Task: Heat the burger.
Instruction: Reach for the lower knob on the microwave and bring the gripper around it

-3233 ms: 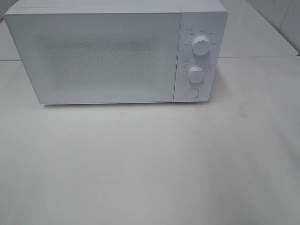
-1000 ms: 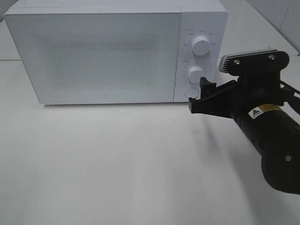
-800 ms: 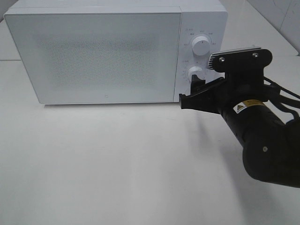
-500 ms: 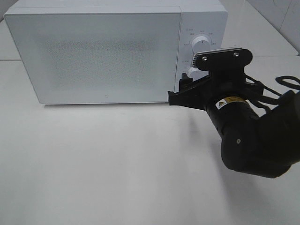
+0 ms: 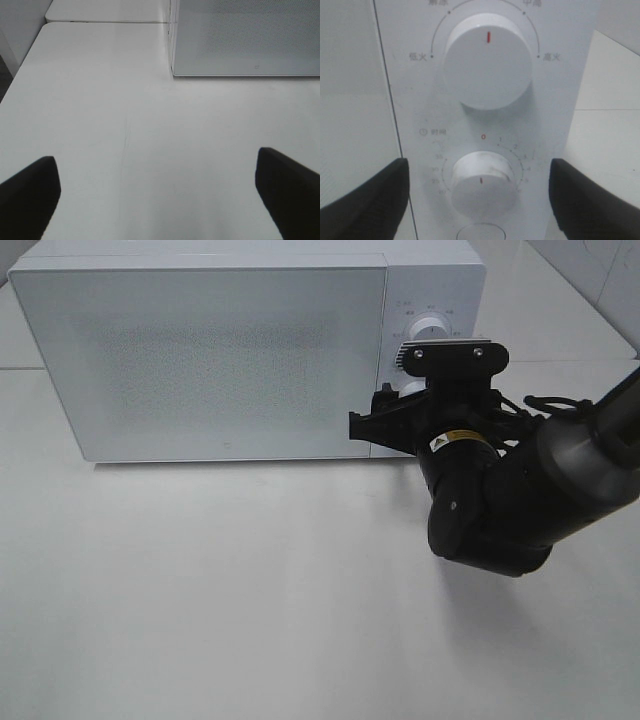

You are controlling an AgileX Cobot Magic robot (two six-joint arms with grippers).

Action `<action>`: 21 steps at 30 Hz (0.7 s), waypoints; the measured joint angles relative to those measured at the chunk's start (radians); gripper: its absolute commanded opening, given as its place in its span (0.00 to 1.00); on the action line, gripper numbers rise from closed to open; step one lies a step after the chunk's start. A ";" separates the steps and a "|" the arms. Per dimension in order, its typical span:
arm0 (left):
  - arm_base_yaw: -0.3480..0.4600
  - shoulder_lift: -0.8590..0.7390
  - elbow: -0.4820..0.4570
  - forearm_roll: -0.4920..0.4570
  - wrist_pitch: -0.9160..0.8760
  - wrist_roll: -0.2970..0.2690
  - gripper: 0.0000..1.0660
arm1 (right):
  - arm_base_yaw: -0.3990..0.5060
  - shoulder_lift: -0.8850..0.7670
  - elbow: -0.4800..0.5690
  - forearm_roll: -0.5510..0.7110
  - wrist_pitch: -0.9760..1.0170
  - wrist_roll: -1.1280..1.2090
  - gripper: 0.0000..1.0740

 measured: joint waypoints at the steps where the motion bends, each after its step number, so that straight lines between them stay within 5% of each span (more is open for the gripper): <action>1: 0.000 0.000 0.000 0.000 0.000 0.000 0.92 | 0.000 0.000 0.000 0.000 0.000 0.000 0.70; 21: 0.000 0.000 0.000 0.000 0.000 0.000 0.92 | -0.033 0.069 -0.072 -0.036 0.030 0.029 0.64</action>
